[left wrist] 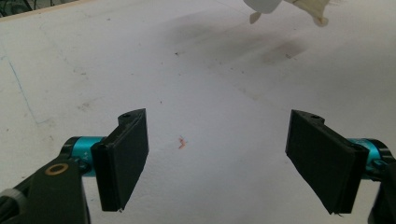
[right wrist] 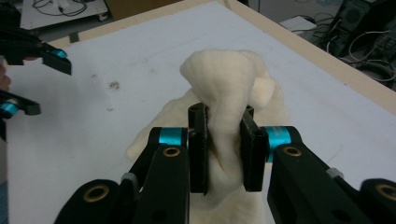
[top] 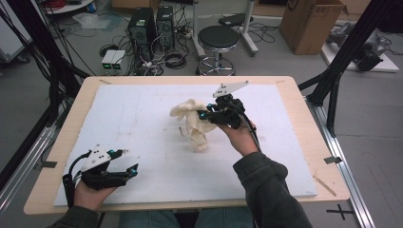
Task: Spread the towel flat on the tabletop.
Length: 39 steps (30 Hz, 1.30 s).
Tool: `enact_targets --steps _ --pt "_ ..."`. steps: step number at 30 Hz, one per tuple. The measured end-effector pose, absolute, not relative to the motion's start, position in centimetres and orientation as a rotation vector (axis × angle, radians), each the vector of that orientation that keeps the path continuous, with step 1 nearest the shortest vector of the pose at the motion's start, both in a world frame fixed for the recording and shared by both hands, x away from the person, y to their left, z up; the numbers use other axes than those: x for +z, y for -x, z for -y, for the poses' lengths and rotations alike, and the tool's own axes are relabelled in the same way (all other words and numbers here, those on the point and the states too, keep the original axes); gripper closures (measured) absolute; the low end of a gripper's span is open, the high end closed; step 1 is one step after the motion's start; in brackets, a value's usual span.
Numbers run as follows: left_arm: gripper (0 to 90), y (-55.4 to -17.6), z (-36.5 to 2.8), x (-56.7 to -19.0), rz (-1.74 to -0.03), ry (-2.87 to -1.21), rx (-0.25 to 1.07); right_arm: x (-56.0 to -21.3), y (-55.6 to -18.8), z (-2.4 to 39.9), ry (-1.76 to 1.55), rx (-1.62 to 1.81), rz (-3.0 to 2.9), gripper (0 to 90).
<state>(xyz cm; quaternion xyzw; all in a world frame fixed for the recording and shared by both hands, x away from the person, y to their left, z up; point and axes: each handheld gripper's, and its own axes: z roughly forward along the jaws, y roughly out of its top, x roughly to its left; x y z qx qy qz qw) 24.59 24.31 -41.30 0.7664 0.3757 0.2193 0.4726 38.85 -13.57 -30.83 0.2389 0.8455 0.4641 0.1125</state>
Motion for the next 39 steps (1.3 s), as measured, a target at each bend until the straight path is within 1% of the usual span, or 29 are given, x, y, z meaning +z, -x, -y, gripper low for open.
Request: enact_targets --steps 10,14,18,19,20,21,22,23,24,27,35,39 --pt "21.8 -24.6 -24.3 -41.3 -0.919 -1.875 0.540 -30.7 -36.6 12.6 -0.626 1.398 -2.517 76.8" --pt "21.8 -24.5 -24.3 -41.3 -0.918 -1.872 0.539 -31.3 -36.2 12.3 -0.629 1.403 -2.532 76.8" --pt "21.9 -24.5 -24.2 -41.3 -0.917 -1.872 0.536 -32.7 -36.3 12.0 -0.651 1.386 -2.559 76.7" --pt "21.8 -24.5 -24.2 -41.3 -0.915 -1.874 0.537 -33.6 -36.5 11.9 -0.659 1.370 -2.571 76.7" --pt "21.8 -24.5 -24.2 -41.3 -0.912 -1.877 0.537 -33.6 -36.5 11.9 -0.659 1.370 -2.571 76.7" --pt "21.8 -24.6 -24.2 -41.3 -0.912 -1.876 0.536 -34.4 -36.8 11.8 -0.678 1.344 -2.586 76.5" --pt "21.8 -24.6 -24.2 -41.3 -0.912 -1.877 0.534 -34.4 -36.8 11.8 -0.678 1.344 -2.586 76.5" --pt "21.8 -24.6 -24.2 -41.3 -0.914 -1.876 0.535 -35.3 -37.0 11.8 -0.692 1.327 -2.597 76.1" --pt "21.8 -24.6 -24.2 -41.3 -0.915 -1.874 0.534 -35.3 -37.0 11.8 -0.692 1.327 -2.597 76.1" --pt "21.9 -24.6 -24.1 -41.4 -0.914 -1.876 0.531 -37.1 -37.7 12.0 -0.738 1.229 -2.635 75.3" --pt "21.8 -24.7 -23.9 -41.4 -0.909 -1.879 0.525 -39.4 -38.0 13.1 -0.823 1.236 -2.636 74.7" --pt "21.8 -24.8 -23.8 -41.4 -0.909 -1.880 0.522 -40.6 -38.0 13.4 -0.855 1.220 -2.647 71.8"
